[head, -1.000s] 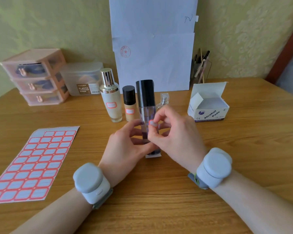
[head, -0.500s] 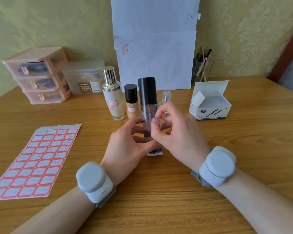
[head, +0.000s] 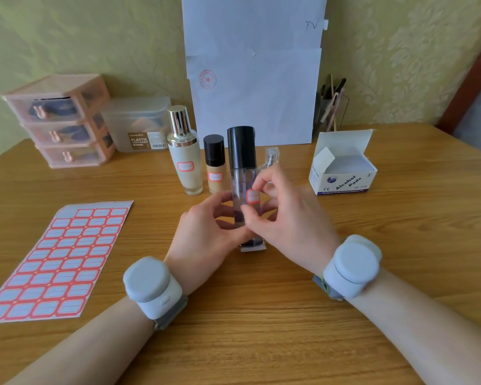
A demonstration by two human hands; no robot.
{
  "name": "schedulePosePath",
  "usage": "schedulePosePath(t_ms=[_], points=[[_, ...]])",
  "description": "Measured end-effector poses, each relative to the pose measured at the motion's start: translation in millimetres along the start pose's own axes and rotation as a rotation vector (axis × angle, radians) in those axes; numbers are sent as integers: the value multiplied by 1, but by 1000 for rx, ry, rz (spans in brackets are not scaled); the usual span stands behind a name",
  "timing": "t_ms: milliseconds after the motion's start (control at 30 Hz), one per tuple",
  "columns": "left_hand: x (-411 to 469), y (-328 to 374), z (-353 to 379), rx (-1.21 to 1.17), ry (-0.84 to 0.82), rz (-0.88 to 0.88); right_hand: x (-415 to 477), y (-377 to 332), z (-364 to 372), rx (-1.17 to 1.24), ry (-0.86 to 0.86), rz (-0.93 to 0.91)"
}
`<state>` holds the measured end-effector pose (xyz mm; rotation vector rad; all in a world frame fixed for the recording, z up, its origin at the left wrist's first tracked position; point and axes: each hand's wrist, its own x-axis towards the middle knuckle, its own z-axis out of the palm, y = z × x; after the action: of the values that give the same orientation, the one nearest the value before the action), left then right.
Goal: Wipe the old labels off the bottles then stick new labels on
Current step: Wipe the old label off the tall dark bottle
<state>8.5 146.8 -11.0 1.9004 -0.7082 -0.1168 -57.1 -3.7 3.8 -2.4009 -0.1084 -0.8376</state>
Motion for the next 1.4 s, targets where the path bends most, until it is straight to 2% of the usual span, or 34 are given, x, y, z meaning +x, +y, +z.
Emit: schedulePosePath(t_ms=[500,733,933,1200,1400], points=[[-4,8,-1,51,8,-30,0,0,-1,-6,63,-7],[-6,10,-3,77,2,17,-2,-3,-1,-91,55,-97],[-4,6,-2,17,12,20,1,0,-6,42,28,-60],[-4,2,0,24,38,41,1,-1,-6,-64,8,-93],[-1,0,0,-10,42,11,2,0,-6,-167,81,-127]])
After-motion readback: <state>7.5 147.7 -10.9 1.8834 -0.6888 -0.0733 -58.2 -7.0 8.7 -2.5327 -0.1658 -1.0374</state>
